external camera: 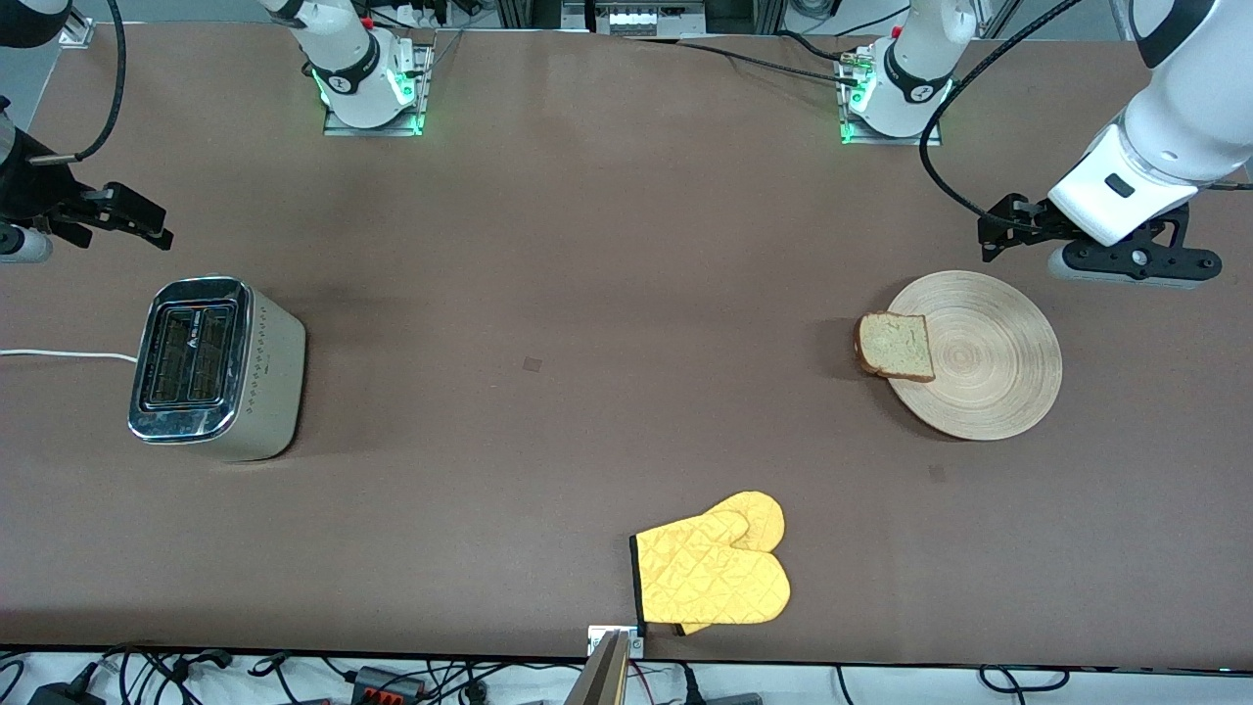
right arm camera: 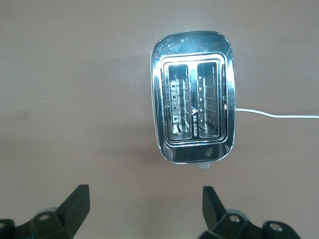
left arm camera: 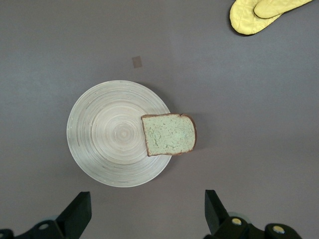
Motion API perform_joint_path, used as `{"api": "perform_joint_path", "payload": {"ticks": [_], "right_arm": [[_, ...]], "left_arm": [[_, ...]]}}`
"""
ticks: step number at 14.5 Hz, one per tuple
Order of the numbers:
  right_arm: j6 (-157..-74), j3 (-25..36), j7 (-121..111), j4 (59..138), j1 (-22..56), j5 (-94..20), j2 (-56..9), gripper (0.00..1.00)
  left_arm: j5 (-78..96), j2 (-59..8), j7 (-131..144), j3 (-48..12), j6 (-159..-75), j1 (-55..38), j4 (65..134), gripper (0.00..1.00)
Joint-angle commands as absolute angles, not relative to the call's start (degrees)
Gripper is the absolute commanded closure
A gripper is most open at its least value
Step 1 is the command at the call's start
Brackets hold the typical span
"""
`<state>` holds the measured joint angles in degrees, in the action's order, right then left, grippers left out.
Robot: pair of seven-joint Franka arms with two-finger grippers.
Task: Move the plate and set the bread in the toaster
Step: 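Move the right gripper above the toaster while the left gripper reaches the plate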
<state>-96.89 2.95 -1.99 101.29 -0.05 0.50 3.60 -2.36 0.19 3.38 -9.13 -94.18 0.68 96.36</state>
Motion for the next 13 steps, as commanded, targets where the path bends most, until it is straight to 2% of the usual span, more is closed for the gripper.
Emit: {"api": "perform_joint_path", "payload": {"ticks": [1,9,13], "right_arm": [[-96.5,2.7,-1.8,102.0,-0.1,1.1,4.9,0.0],[-96.4,2.7,-2.2,101.4,-0.1,0.9,2.8,0.0],[-97.3,2.6,-1.8,101.6,0.2,1.1,-1.8,0.0]], "left_arm": [[-2.5,0.3,3.7,-9.1,-93.9,1.0,96.1,0.0],[-2.6,-0.2,3.7,-9.1,-94.1,1.2,95.6,0.0],[-2.5,-6.5,3.6,-9.0,-91.8,1.4,89.5,0.0]]}}
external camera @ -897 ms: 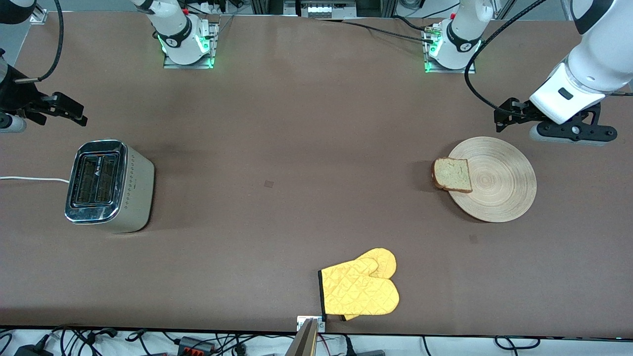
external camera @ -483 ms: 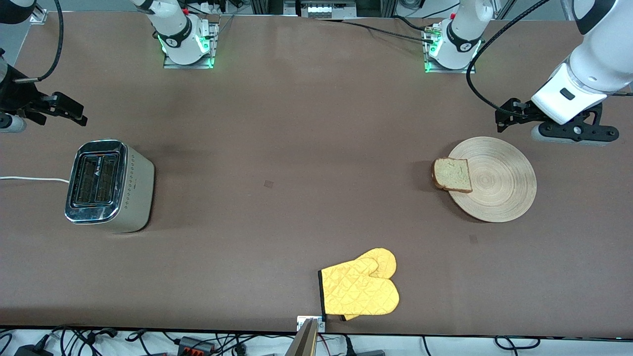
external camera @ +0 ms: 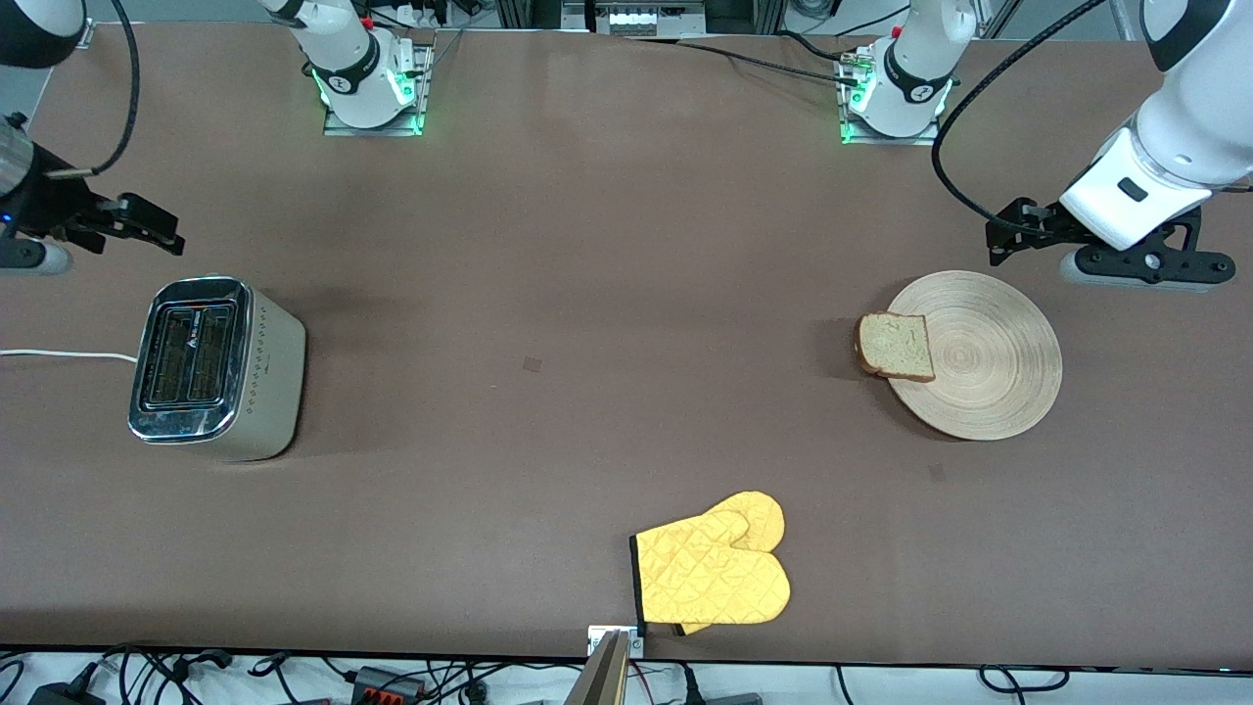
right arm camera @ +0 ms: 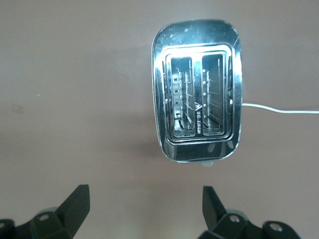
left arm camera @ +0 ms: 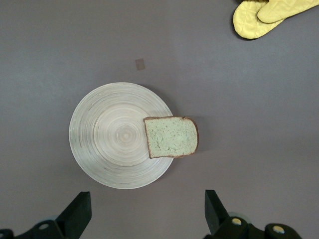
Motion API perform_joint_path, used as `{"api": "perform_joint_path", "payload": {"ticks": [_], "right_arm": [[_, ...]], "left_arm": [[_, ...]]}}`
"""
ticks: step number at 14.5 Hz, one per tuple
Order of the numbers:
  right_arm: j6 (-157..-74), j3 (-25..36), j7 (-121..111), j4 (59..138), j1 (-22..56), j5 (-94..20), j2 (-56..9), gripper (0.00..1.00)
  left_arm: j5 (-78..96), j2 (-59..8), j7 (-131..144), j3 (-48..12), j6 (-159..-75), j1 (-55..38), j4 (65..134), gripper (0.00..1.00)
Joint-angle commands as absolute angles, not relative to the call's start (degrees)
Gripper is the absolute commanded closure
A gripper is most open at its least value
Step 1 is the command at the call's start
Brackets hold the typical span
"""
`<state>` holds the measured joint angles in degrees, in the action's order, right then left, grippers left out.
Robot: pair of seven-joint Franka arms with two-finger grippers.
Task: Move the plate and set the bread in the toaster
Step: 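Move the right gripper above the toaster while the left gripper reaches the plate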
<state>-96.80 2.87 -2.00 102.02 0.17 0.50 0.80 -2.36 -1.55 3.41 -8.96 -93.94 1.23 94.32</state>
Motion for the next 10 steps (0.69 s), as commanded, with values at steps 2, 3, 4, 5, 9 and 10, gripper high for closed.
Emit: {"api": "perform_joint_path", "payload": {"ticks": [2,3,4,5,9,10], "right_arm": [[-98.2,2.6,-1.5,101.8,0.5,1.2,-2.0,0.0],[-98.8,2.6,-1.4,101.7,0.7,1.2,-2.2,0.0],[-99.8,2.6,-1.4,101.7,1.1,1.2,-2.7,0.0],[-100.7,2.6,-1.3,101.7,1.7,1.1,-3.5,0.0],[-101.1,2.6,1.2,101.6,5.8,0.7,-3.9,0.0],[-101.1,2.6,3.3,101.6,6.6,0.8,-3.9,0.0]], "left_arm": [[-2.5,-8.1,3.6,-8.9,-91.8,3.9,89.6,0.0],[-2.3,-8.4,3.3,-9.0,-91.8,4.3,89.5,0.0],[-1.7,-9.0,3.1,-8.9,-92.2,4.7,89.4,0.0],[-1.7,-11.3,3.1,-8.9,-92.3,6.1,88.6,0.0],[0.3,-18.5,-4.6,-9.3,-92.1,16.0,83.1,0.0],[1.9,-20.1,-7.0,-9.2,-92.0,18.2,83.1,0.0]]}}
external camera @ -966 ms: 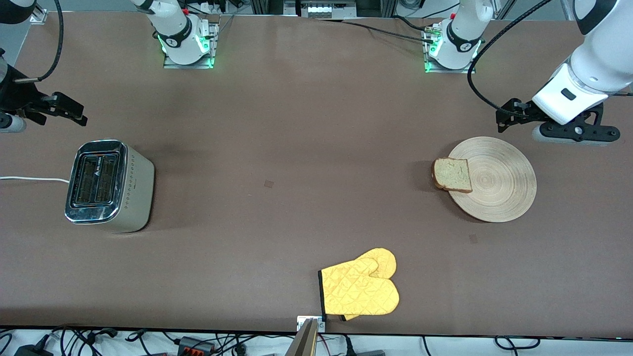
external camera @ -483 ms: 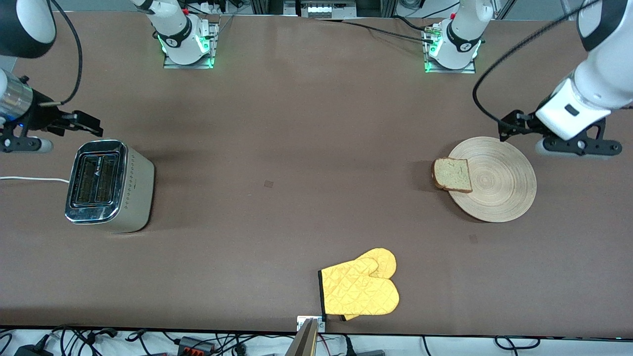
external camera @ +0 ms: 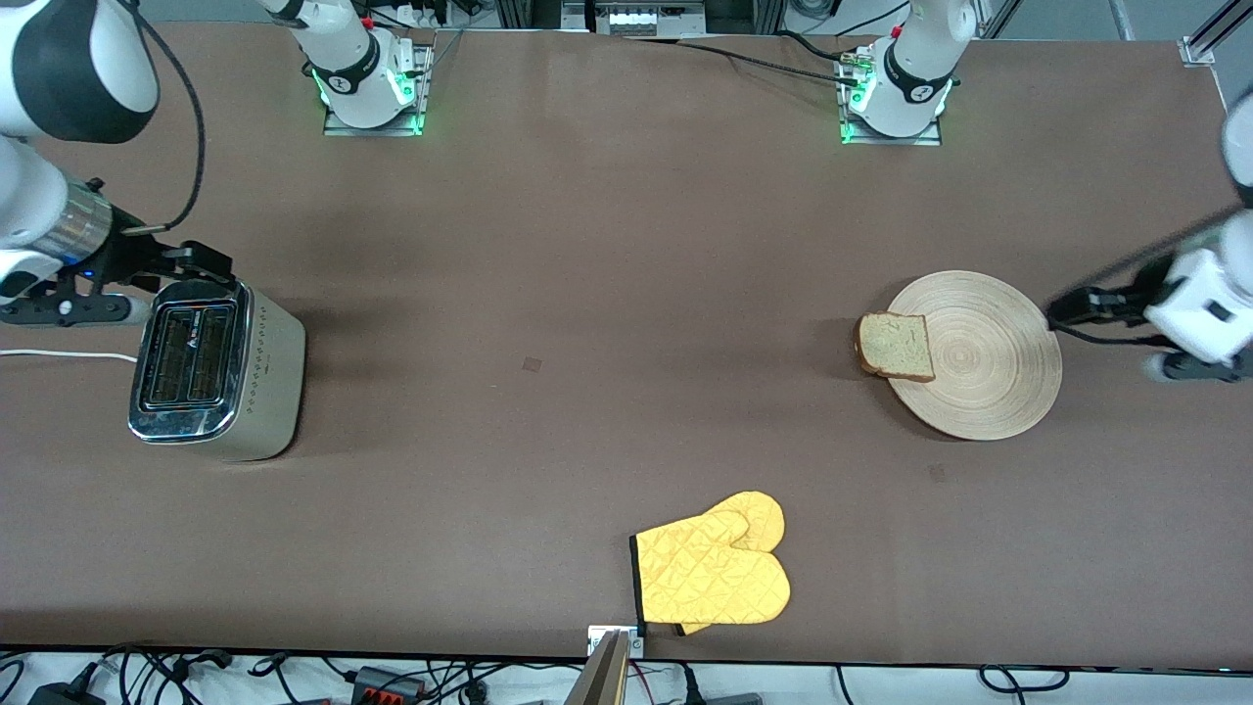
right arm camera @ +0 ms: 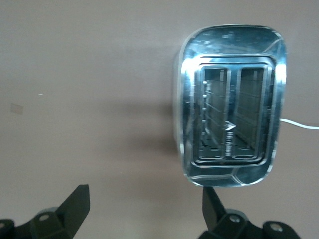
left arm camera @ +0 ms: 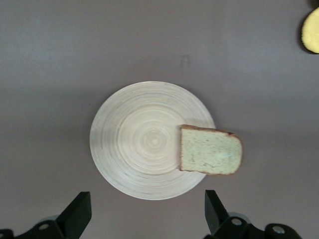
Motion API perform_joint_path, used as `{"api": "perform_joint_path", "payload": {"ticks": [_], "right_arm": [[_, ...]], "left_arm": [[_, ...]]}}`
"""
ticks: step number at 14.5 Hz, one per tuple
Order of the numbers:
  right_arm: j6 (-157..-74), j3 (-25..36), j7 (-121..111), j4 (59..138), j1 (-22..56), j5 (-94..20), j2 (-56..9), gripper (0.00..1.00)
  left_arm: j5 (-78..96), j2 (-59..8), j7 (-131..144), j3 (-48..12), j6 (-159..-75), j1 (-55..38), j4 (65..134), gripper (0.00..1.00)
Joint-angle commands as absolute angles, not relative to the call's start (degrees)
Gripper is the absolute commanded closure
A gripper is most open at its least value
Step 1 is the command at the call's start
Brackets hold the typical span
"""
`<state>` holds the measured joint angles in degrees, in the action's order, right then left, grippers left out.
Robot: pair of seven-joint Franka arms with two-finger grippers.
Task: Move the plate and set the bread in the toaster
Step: 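Move the right gripper above the toaster while the left gripper reaches the plate, then close the left gripper on the rim of the wooden plate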
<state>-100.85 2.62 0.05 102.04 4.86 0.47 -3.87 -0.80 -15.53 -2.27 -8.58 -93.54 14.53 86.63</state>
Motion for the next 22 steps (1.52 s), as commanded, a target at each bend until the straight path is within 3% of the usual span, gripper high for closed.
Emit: {"api": "perform_joint_path", "payload": {"ticks": [1,9,20,21,22], "right_arm": [[-100.9,2.6,4.8,101.6,7.0,0.7,-3.8,0.0],[-101.0,2.6,5.0,101.6,7.1,0.4,-4.0,0.0],[-100.9,2.7,4.9,101.8,7.1,0.4,-4.2,0.0],[-101.1,2.7,4.9,101.8,7.0,0.4,-4.3,0.0],[-101.2,2.7,4.9,101.8,7.0,0.4,-4.3,0.0]], "left_arm": [[5.5,-22.0,-9.9,-9.5,-91.9,22.0,83.1,0.0],[24.0,-36.5,-35.8,-9.4,-92.0,38.6,82.8,0.0],[32.2,-51.1,-49.4,-9.4,-92.3,44.7,83.3,0.0],[32.8,-51.5,-49.5,-9.4,-92.2,44.7,83.8,0.03],[33.0,-51.6,-49.6,-9.4,-92.2,44.7,84.4,0.14]]}}
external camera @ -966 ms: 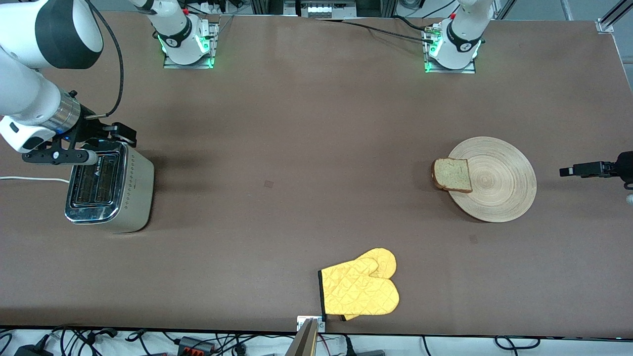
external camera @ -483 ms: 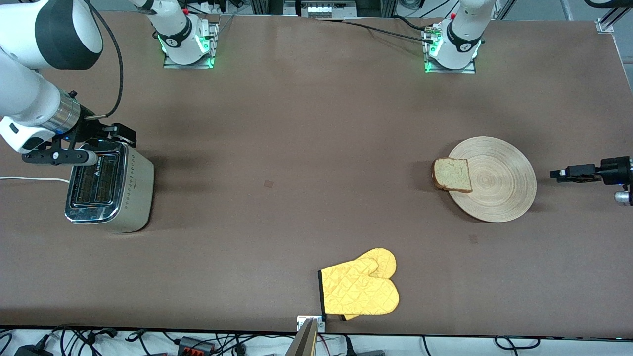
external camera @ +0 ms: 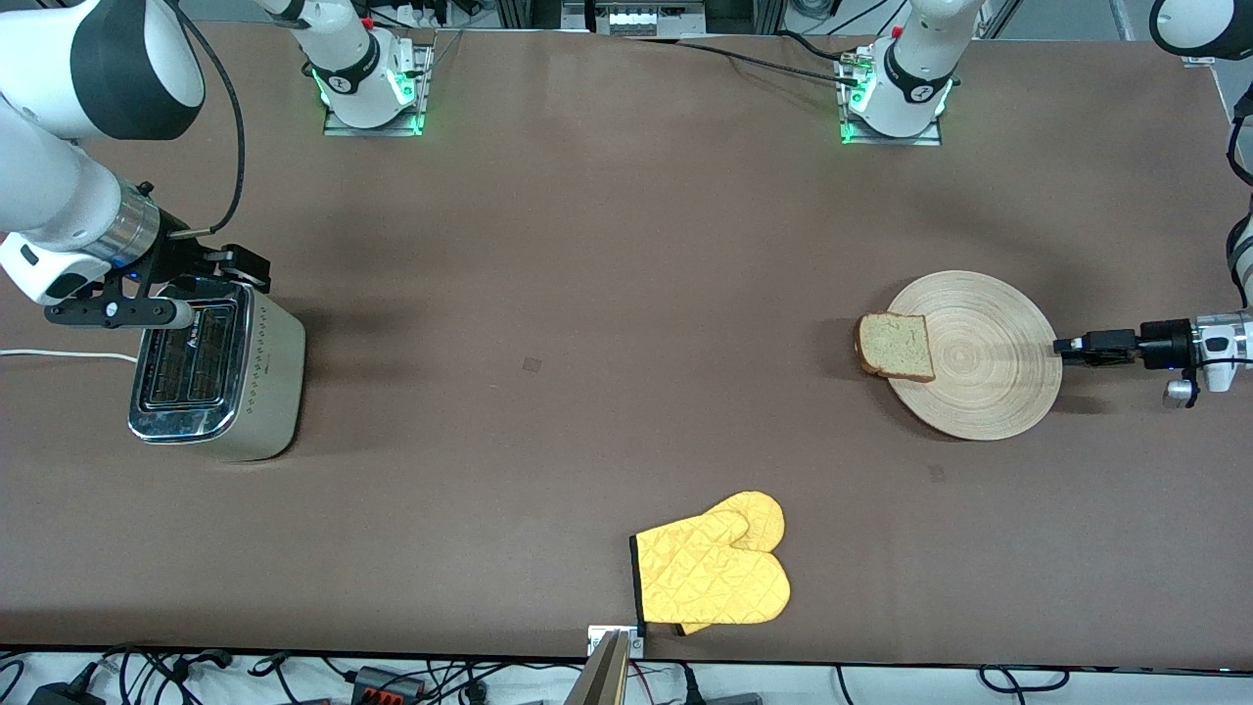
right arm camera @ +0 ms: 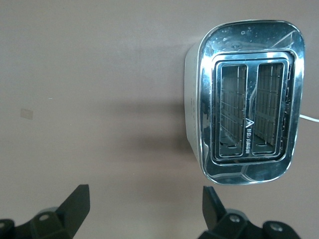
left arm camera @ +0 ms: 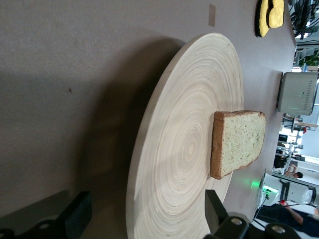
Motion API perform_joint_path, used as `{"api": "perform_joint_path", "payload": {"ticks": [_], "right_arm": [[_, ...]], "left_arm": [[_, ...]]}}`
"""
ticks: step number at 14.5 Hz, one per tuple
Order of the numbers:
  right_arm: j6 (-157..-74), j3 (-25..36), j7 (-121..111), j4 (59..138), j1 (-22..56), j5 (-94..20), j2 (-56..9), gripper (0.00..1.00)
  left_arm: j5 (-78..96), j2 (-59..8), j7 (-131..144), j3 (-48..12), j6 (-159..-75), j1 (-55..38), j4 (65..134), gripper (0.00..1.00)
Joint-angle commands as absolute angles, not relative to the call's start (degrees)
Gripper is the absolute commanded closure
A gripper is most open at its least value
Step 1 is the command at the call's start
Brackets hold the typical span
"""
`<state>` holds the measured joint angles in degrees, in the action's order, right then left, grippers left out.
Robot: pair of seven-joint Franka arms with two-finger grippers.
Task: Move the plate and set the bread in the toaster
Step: 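Close the left gripper on the rim of the wooden plate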
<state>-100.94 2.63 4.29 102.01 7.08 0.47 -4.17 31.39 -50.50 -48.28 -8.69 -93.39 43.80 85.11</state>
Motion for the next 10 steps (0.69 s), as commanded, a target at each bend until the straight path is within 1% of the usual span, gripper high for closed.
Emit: {"api": "perform_joint_path", "payload": {"ticks": [1,2,4,5,6,8,10], "right_arm": [[-101.2,2.7,4.9,101.7,7.1,0.4,-4.3,0.0],[-101.3,2.7,4.9,101.7,7.1,0.4,-4.3,0.0],[-101.3,2.7,4.7,101.7,7.1,0.4,-4.3,0.0],[-101.3,2.7,4.7,101.7,7.1,0.4,-4.3,0.0],[-101.3,2.7,4.7,101.7,7.2,0.4,-4.3,0.0],[-101.3,2.6,4.7,101.7,7.3,0.4,-4.4,0.0],[-101.3,2.6,5.0,101.6,7.3,0.4,-4.4,0.0]], "left_arm": [[33.0,-51.7,-51.5,-9.4,-91.8,44.7,84.9,0.27],[33.0,-51.7,-55.2,-9.4,-91.5,44.6,85.0,0.43],[33.1,-52.7,-57.4,-9.4,-91.5,44.6,84.9,0.66],[33.0,-52.6,-57.0,-9.3,-91.2,44.6,85.0,0.83],[33.0,-52.5,-56.8,-9.3,-90.9,44.6,84.9,0.93],[33.0,-52.6,-55.7,-9.3,-90.4,44.7,84.9,0.97],[33.2,-52.6,-55.5,-9.3,-90.5,44.7,84.9,0.99]]}}
